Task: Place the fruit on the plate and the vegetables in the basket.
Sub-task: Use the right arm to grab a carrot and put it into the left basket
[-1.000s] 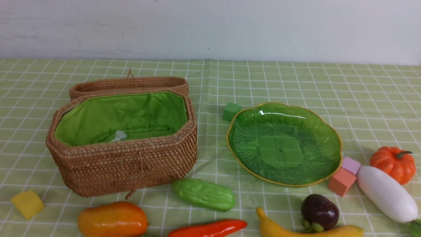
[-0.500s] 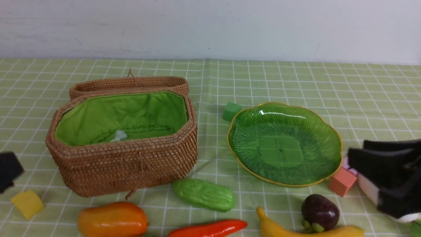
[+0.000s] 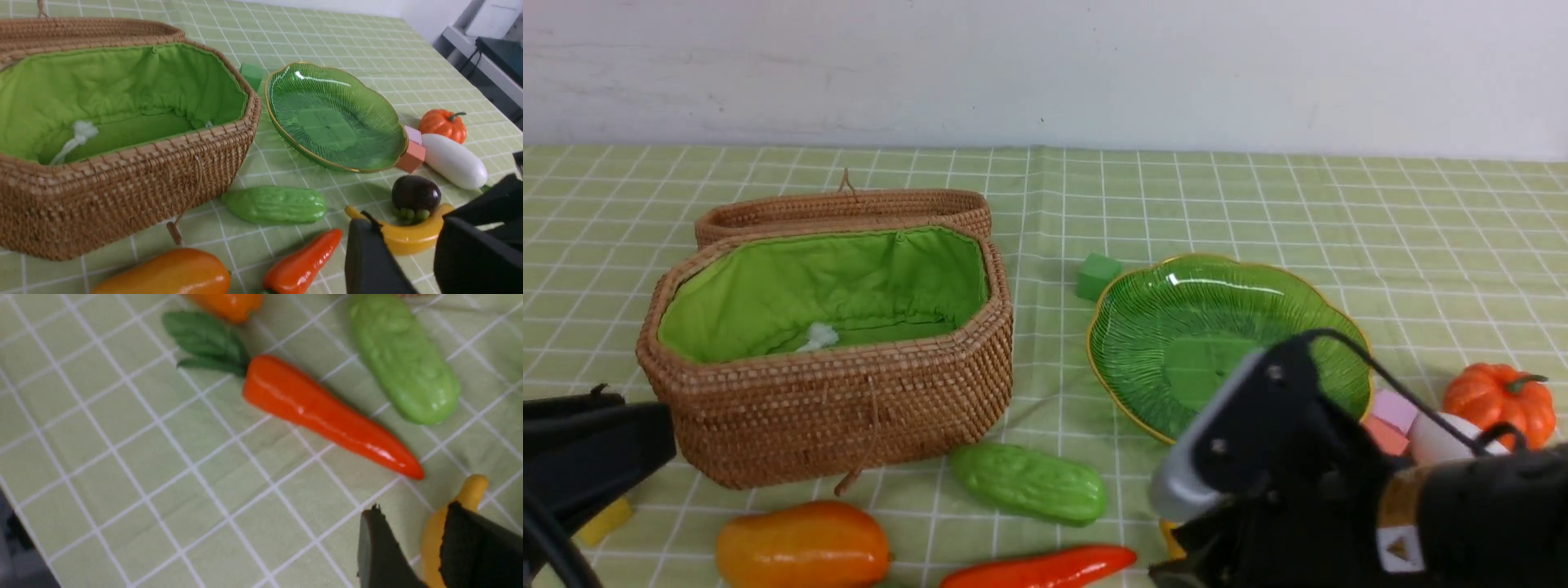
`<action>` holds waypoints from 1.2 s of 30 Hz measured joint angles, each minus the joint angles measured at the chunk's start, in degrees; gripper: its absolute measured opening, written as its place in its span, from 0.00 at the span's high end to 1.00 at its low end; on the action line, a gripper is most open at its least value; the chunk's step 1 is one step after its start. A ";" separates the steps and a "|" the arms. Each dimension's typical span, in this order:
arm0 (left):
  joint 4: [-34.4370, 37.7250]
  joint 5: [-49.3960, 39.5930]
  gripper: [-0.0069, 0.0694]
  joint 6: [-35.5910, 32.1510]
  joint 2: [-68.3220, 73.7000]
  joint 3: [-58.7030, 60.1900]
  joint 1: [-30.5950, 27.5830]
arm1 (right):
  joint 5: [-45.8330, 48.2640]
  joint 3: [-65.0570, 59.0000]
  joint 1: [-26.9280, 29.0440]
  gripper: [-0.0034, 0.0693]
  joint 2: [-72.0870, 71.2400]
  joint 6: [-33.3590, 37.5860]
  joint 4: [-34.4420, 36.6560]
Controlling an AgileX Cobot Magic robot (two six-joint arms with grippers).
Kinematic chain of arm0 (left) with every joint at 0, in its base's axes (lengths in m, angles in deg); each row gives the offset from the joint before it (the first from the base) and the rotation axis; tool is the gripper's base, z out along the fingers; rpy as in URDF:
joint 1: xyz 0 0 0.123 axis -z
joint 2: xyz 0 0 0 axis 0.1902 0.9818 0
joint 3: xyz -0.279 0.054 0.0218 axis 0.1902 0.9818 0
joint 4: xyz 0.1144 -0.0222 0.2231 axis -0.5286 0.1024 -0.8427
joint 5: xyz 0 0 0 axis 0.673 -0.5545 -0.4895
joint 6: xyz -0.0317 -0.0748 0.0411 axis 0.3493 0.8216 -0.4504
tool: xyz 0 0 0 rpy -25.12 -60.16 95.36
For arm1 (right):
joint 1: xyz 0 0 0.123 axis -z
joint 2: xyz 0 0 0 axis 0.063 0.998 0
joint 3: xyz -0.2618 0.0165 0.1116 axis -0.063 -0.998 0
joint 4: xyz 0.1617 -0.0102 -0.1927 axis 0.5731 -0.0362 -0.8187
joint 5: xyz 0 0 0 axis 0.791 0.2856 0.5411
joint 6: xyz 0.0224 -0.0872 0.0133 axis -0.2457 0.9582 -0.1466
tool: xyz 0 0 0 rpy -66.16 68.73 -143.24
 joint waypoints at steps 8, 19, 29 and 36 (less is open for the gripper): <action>-3.16 -6.54 0.60 3.04 0.00 0.00 0.00 | 24.47 23.37 -0.07 0.62 20.50 17.88 8.58; -12.76 -21.94 0.60 -5.63 0.00 0.00 0.00 | 13.00 25.24 -0.12 0.57 28.36 56.07 16.07; -15.94 -22.43 0.60 -9.35 0.00 0.00 0.38 | 8.40 25.51 -0.12 0.38 35.89 56.91 13.43; -13.50 -22.48 0.60 -9.42 0.00 0.00 0.38 | 7.38 25.80 -0.06 0.46 39.95 54.18 12.93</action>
